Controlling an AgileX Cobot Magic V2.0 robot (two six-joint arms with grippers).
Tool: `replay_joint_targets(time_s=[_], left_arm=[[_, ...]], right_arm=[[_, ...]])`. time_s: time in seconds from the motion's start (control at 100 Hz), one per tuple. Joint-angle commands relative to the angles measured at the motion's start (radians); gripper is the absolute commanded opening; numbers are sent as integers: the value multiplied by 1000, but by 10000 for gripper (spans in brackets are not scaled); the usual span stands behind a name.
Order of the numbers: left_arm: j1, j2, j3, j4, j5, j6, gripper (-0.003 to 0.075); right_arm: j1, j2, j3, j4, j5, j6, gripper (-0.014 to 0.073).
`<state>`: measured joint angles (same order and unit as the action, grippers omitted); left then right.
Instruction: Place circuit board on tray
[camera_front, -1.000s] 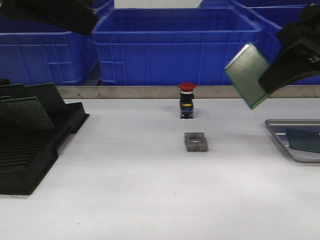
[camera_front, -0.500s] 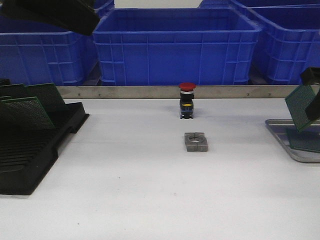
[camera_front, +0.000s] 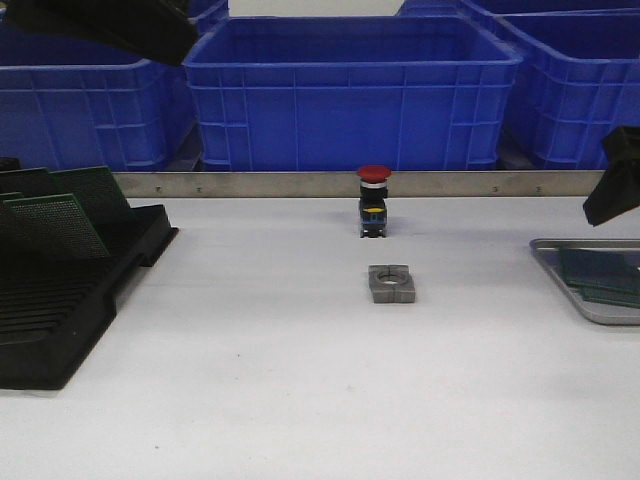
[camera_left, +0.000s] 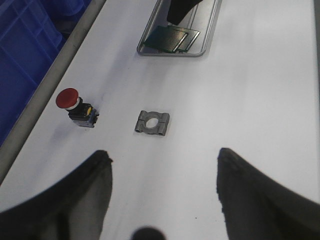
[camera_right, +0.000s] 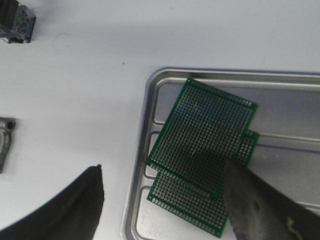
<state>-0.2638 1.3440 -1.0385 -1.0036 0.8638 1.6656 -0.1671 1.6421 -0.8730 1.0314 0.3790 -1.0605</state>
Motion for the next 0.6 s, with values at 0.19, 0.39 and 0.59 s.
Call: replay_joint_targets(time_s=[0.19, 0.39, 0.59], left_arm=[[121, -116, -41, -38, -141, -173, 149], [280, -206, -25, -6, -174, -328, -20], [345, -317, 72, -8, -389, -436, -20]], right_arm=[[-8, -172, -22, -1, 93, -5, 298], [-8, -257, -20, -1, 183, -13, -114], [29, -354, 9, -1, 105, -17, -113]])
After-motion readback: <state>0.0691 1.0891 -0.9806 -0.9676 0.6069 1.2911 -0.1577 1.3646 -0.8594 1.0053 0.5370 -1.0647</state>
